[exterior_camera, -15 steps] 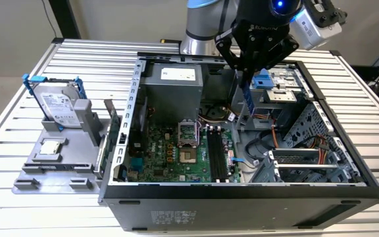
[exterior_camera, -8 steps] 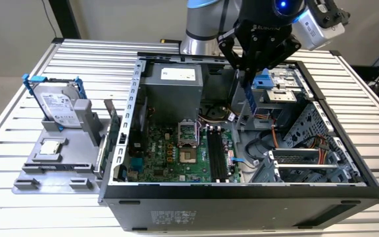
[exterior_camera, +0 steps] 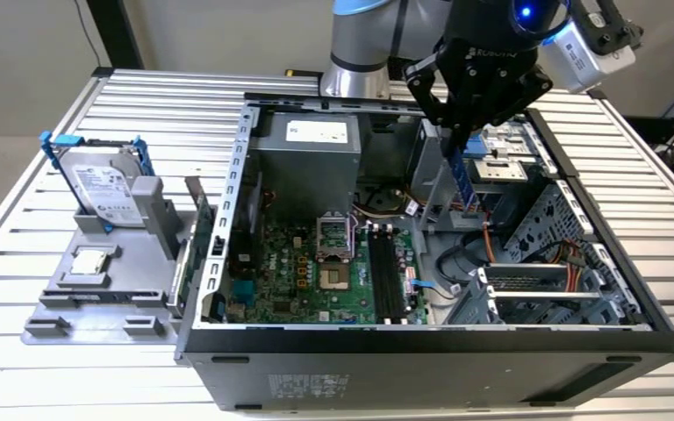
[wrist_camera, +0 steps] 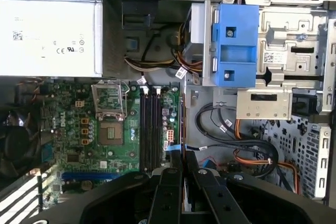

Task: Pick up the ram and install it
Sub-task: 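Insert the ram into the slot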

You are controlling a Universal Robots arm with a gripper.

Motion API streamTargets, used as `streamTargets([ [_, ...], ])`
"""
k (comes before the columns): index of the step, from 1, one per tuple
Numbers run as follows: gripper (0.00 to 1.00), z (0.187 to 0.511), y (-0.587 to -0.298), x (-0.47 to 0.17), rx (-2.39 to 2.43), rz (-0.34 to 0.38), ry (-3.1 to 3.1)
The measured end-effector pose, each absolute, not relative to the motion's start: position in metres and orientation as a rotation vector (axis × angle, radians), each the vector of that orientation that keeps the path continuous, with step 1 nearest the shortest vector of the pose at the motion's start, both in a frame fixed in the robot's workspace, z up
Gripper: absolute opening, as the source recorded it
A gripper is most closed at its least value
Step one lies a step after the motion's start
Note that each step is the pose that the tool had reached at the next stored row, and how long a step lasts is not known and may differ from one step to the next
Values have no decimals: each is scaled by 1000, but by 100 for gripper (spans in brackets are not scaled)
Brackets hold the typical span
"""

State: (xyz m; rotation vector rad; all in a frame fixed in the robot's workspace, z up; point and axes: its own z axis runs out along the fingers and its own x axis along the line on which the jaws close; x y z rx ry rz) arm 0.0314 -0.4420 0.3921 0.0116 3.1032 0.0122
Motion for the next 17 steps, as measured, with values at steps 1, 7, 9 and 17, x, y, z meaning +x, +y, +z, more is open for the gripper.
streamTargets([
  [1,0,392,-442,32,14,12,3103],
  [7,0,392,-442,32,14,12,3103],
  [9,0,391,-442,32,16,12,3103],
  [17,0,386,-442,32,27,12,3103],
])
